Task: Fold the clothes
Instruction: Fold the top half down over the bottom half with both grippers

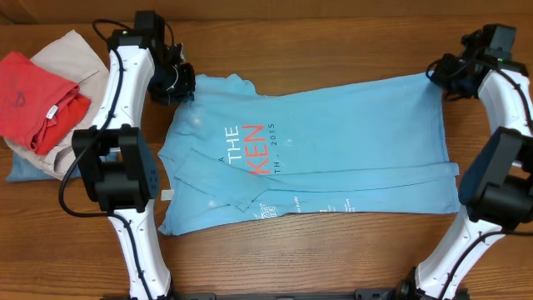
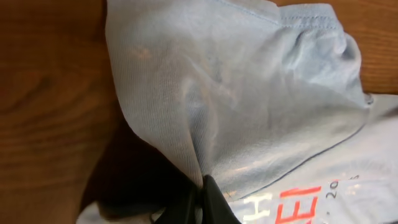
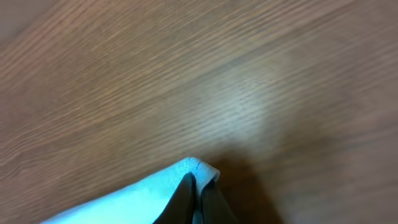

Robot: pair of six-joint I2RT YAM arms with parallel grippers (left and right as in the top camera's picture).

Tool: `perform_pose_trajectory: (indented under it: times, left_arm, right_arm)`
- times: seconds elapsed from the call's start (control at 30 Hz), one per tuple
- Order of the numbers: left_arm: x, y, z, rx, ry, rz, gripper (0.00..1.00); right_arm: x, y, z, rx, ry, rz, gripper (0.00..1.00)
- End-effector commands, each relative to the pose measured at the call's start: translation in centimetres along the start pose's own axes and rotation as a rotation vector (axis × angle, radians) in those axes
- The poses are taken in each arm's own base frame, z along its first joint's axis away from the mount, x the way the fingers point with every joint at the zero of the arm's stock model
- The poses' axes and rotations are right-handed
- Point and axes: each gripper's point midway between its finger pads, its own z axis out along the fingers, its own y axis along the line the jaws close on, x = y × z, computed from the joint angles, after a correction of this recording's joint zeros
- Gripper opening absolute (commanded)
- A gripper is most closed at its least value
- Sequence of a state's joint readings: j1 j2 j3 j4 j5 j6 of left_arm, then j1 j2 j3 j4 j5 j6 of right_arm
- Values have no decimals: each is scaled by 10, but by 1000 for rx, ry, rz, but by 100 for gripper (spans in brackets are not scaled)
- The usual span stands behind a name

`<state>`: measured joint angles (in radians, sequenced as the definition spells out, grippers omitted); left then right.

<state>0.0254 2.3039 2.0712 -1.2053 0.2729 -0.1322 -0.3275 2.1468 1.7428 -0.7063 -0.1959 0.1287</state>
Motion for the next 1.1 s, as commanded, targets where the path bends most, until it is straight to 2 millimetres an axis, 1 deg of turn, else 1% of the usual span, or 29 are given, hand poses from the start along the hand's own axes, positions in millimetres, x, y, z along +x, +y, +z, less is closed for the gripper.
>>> perform_pose_trajectory:
  times: [0.0,0.07,0.2,0.27,0.37,0.5,0.7,0.97,1.07]
  left_arm:
    - [-4,12,-21,-14,-31,-34,4]
    - [3,18,-23,-19,-2,-54,4]
    - [14,27,-25,-30,45,-77,4]
    - [20,29,-26,-31,66,-89,4]
    - [34,29,-28,-31,124,-105,4]
    - [56,28,-31,-38,215,-121,5]
    - [79,22,-37,-10,310,-125,4]
    - [100,17,-45,-1,401,-133,4]
    - [102,9,-45,-2,402,-110,4]
  right_arm:
    - [-14,-11,-36,85,-42,9,4]
    - [4,-21,-47,128,26,30,4]
    - [27,-41,-64,191,120,70,4]
    - [39,-49,-69,206,170,92,4]
    - [56,-62,-77,227,239,129,4]
    - [66,-76,-84,244,280,168,4]
    - [74,-91,-91,260,314,212,4]
    - [93,-90,-99,270,397,227,5]
    - [97,-90,-100,272,411,230,5]
